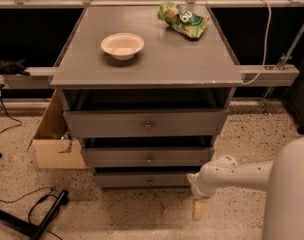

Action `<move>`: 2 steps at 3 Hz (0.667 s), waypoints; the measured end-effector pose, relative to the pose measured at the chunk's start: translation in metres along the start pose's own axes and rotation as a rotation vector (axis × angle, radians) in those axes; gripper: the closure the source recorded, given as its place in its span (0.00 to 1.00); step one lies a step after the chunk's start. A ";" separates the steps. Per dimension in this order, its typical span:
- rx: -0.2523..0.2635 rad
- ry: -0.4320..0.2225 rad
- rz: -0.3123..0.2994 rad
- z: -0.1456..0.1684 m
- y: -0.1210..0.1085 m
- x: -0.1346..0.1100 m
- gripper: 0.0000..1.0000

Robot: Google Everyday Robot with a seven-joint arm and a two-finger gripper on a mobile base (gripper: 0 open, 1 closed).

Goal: Open bottom drawer

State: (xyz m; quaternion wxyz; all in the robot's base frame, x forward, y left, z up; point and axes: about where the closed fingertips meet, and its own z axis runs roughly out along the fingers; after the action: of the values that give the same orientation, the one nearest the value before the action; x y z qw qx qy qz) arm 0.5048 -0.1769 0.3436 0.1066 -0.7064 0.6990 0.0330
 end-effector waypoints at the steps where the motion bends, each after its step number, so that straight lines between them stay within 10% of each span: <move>1: 0.002 0.009 -0.029 0.067 -0.020 -0.001 0.00; 2: 0.006 0.031 -0.029 0.102 -0.034 0.003 0.00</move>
Offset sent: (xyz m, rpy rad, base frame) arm 0.0694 0.0224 -0.1373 -0.0619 -0.0244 0.0201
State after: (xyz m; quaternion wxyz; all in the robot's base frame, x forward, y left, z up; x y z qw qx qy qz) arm 0.5491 -0.1592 0.2468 0.0984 -0.7167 0.6902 0.0181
